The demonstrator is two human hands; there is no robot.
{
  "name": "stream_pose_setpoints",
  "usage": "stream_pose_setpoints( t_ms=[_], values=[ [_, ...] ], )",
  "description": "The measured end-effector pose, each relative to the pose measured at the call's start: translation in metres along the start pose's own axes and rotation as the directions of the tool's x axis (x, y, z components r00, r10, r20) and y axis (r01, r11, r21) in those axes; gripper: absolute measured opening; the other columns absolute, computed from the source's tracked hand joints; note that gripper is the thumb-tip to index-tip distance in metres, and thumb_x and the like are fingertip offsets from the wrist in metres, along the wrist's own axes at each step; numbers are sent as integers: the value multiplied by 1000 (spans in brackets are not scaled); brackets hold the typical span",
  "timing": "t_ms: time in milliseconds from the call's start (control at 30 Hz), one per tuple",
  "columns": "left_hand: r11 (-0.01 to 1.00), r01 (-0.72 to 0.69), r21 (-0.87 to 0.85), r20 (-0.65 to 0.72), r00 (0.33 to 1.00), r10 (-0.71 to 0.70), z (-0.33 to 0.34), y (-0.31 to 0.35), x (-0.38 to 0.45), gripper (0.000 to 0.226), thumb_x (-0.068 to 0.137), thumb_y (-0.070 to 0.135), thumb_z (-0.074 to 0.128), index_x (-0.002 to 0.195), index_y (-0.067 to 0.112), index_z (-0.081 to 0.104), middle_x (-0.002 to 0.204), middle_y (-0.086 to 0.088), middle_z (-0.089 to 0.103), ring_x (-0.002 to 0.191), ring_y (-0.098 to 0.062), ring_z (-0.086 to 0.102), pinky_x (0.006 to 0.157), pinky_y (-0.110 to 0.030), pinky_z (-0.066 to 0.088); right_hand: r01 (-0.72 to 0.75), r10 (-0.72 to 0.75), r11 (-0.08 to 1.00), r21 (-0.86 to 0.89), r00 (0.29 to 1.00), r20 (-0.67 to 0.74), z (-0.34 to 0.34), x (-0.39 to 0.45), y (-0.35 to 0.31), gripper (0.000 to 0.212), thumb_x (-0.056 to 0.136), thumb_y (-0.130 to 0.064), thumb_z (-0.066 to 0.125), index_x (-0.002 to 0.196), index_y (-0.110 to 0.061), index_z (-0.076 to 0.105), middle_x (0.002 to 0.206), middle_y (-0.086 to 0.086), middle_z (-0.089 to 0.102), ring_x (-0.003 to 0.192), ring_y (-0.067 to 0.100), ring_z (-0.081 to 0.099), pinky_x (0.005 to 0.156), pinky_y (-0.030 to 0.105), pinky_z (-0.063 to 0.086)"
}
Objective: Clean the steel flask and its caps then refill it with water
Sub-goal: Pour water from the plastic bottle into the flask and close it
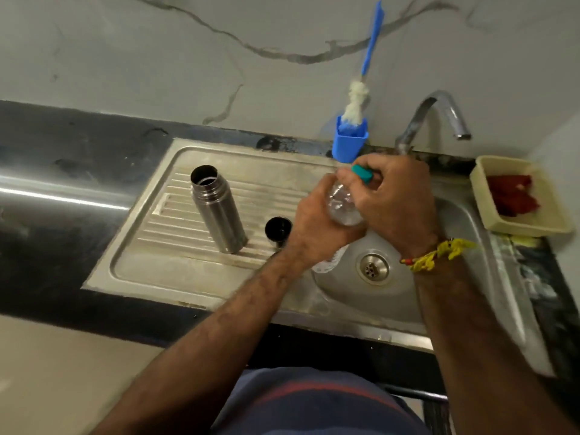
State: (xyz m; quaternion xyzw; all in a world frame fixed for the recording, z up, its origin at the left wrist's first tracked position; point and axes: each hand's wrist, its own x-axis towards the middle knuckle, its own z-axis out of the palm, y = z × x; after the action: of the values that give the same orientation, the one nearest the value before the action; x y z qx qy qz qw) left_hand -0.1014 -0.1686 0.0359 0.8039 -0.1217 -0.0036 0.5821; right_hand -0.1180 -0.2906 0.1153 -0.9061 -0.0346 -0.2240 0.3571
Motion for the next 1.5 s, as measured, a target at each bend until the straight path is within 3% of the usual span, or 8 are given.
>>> stream_pose_setpoints(
  t_ms=[200, 400, 600, 767, 967, 1233, 1333, 1500],
  values=[
    [998, -20, -57, 193, 981, 31, -18, -8, -18, 78, 66, 10, 92, 135, 10, 54, 114, 3, 71, 105, -15, 71, 93, -37, 57, -39, -23, 975, 219, 962, 272, -18, -25, 9, 30, 87, -26, 72, 112, -11, 74, 102, -4, 75, 95, 7, 70, 90, 36, 56],
    [1000, -9, 23, 187, 982, 5, -19, -6, -41, 69, 64, 26, 90, 124, 19, 58, 108, 9, 69, 103, -9, 67, 92, -28, 55, 17, 8, 996, -83, 957, 291, -23, -35, -10, 22, 88, -40, 70, 92, -19, 66, 76, -7, 63, 71, 13, 59, 71, 39, 53],
    [998, 37, 45, 170, 984, -44, -30, -5, -56, 65, 63, 15, 94, 116, 26, 58, 99, 12, 70, 92, -2, 68, 81, -16, 52, 42, -15, 997, -62, 926, 378, -24, -34, -20, 21, 84, -37, 76, 89, -18, 70, 77, -8, 60, 69, 4, 54, 64, 17, 40],
    [999, 40, 25, 148, 988, -43, -43, -7, -73, 64, 62, 4, 93, 115, 17, 60, 96, 7, 71, 85, -6, 70, 74, -14, 51, 64, -97, 995, 81, 858, 504, -25, -35, -23, 22, 81, -23, 80, 102, -21, 75, 95, -7, 66, 81, 5, 59, 71, 15, 48],
    [996, 30, 89, 141, 989, -42, -53, -9, -92, 59, 62, 9, 93, 107, 25, 58, 89, 9, 69, 79, -7, 68, 72, -19, 52, 67, -136, 987, 148, 840, 525, -14, -40, -30, 9, 80, -24, 81, 86, -19, 76, 78, -9, 66, 68, 6, 58, 64, 20, 49],
    [993, 109, 47, -11, 994, -109, -73, -18, -111, 61, 65, 6, 94, 115, 15, 60, 101, 3, 72, 91, -12, 72, 80, -27, 60, -236, -28, 873, 427, 849, 527, 4, -53, -15, 31, 70, -10, 89, 93, -5, 68, 89, 7, 71, 75, 27, 69, 71, 33, 60],
    [988, 141, 61, -134, 982, -132, -89, -27, -115, 64, 62, 12, 94, 117, 13, 60, 101, 0, 73, 91, -13, 73, 80, -30, 60, -324, 127, 866, 380, 879, 460, 38, -72, 14, 27, 68, -14, 91, 86, -9, 72, 82, 7, 73, 66, 16, 65, 69, 29, 57],
    [970, 215, 116, -281, 944, -175, -113, -35, -121, 64, 63, 5, 94, 116, 17, 59, 100, 11, 70, 89, -1, 69, 80, -18, 57, -540, 361, 820, 193, 748, 557, 86, -115, 56, 30, 61, -7, 93, 81, -7, 71, 76, 3, 73, 68, 9, 66, 68, 20, 55]
  ],
)
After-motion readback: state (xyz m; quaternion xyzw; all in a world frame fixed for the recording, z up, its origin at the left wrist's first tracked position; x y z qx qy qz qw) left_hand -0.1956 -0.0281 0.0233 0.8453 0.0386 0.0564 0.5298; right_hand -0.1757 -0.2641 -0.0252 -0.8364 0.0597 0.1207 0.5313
